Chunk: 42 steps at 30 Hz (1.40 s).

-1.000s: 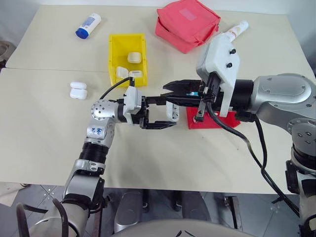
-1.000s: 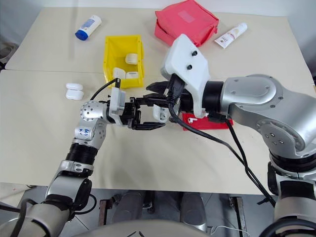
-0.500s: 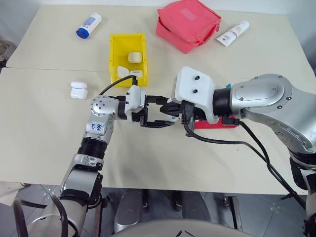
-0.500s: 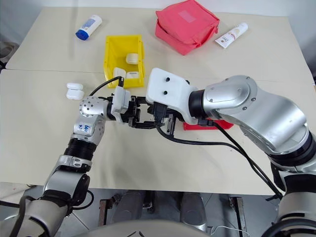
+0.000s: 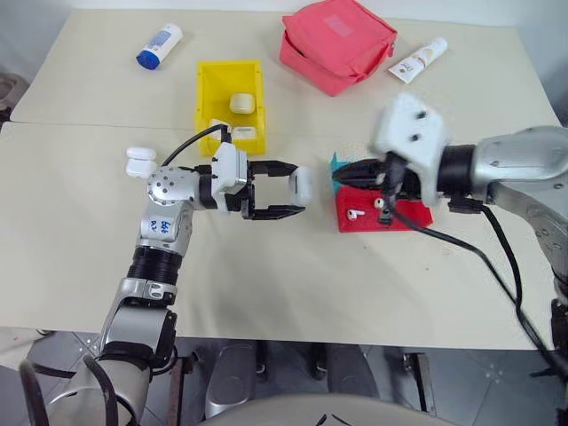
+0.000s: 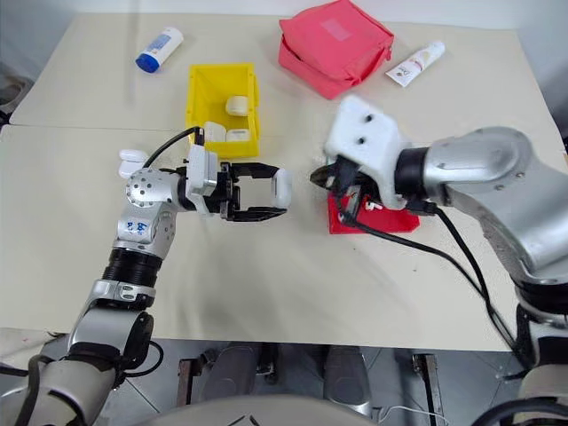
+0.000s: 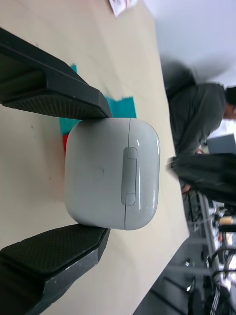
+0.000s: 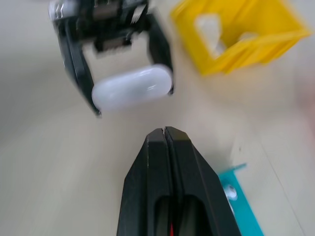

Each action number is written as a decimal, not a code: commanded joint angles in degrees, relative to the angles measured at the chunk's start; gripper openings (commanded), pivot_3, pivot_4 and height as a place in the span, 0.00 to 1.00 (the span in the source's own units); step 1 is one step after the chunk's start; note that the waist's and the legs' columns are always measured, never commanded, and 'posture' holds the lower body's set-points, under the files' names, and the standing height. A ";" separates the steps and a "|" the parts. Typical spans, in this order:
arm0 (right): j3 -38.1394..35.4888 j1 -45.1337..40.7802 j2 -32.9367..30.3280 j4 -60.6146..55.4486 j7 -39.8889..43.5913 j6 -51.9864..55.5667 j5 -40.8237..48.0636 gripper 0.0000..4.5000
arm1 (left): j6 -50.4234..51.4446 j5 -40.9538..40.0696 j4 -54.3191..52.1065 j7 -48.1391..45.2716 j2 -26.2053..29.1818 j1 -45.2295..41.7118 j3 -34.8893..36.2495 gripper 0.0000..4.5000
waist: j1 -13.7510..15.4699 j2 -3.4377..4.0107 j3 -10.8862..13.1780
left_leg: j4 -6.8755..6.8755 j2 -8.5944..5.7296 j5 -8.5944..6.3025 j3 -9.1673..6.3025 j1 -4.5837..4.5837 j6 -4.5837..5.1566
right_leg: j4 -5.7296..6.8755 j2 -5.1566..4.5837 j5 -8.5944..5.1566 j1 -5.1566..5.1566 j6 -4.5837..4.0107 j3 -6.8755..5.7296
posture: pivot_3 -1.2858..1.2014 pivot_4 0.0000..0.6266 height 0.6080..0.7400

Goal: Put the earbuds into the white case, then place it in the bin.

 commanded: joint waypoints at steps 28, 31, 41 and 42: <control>-13.42 16.16 6.14 6.70 6.35 -18.65 3.52 1.00 | -7.14 9.55 23.19 28.93 3.73 -16.26 7.44 1.00 | 0.92 -0.34 0.15 | -0.01 -0.09 0.02 0.09 0.00 0.05 | 0.01 0.01 0.03 -0.05 0.06 0.00 | 0.52 0.24 1.00; -13.57 15.95 4.80 9.53 10.31 -20.10 3.55 1.00 | 3.91 6.35 1.97 28.34 6.75 -6.45 7.62 1.00 | 0.32 -0.34 0.15 | -0.01 -0.08 0.02 0.08 0.00 0.05 | 0.02 0.00 0.03 -0.05 0.06 0.04 | 0.52 0.24 1.00; -9.17 13.46 0.33 23.55 24.92 -25.58 0.05 1.00 | 29.70 -16.61 -33.54 19.74 19.16 15.76 16.63 1.00 | -0.46 -0.33 0.16 | 0.03 0.07 0.06 0.07 0.10 -0.03 | 0.04 0.02 0.03 0.02 0.05 0.15 | 0.52 0.24 1.00; -8.56 13.18 -0.25 25.36 26.51 -26.76 -1.09 1.00 | 29.89 -17.02 -34.96 19.92 20.05 17.66 18.21 1.00 | -0.45 -0.33 0.16 | 0.03 0.07 0.06 0.07 0.11 -0.03 | 0.03 0.02 0.03 0.02 0.05 0.15 | 0.52 0.24 1.00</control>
